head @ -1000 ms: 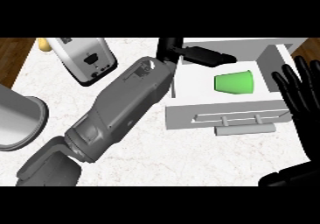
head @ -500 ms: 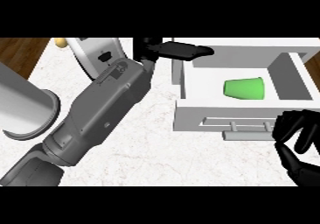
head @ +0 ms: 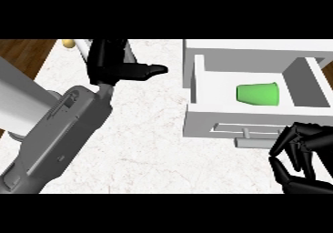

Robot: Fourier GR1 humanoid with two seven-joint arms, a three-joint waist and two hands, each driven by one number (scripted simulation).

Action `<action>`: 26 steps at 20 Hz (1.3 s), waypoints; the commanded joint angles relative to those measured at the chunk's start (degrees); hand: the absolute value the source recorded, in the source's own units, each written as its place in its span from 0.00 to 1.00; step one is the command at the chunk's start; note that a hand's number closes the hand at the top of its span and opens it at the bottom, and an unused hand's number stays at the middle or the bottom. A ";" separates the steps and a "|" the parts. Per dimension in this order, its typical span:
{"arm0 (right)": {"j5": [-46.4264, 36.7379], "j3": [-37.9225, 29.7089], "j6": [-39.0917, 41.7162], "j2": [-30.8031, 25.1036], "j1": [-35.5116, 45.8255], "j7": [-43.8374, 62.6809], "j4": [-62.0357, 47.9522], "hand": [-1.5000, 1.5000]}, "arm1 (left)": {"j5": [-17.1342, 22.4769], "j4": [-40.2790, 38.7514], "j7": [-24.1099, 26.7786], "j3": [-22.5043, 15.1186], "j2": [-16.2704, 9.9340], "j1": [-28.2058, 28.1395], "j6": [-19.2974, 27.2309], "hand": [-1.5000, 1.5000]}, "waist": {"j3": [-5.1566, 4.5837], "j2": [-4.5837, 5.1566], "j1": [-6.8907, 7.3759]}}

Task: Pick up the cup, place it into the drawer and close the drawer

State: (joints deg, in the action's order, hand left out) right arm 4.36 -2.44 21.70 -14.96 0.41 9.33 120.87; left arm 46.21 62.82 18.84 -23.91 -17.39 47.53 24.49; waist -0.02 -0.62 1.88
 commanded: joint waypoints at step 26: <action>-50.34 15.68 -15.00 -0.13 17.47 -21.43 -48.07 0.00 | 2.71 24.96 3.30 15.79 -16.59 -43.15 -22.59 0.00 | 0.03 0.66 -0.86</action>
State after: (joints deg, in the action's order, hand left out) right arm -42.25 12.92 8.05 -15.45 14.72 -11.66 79.70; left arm 48.84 85.96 21.07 -10.44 -33.26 9.11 5.01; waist 0.01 0.09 1.01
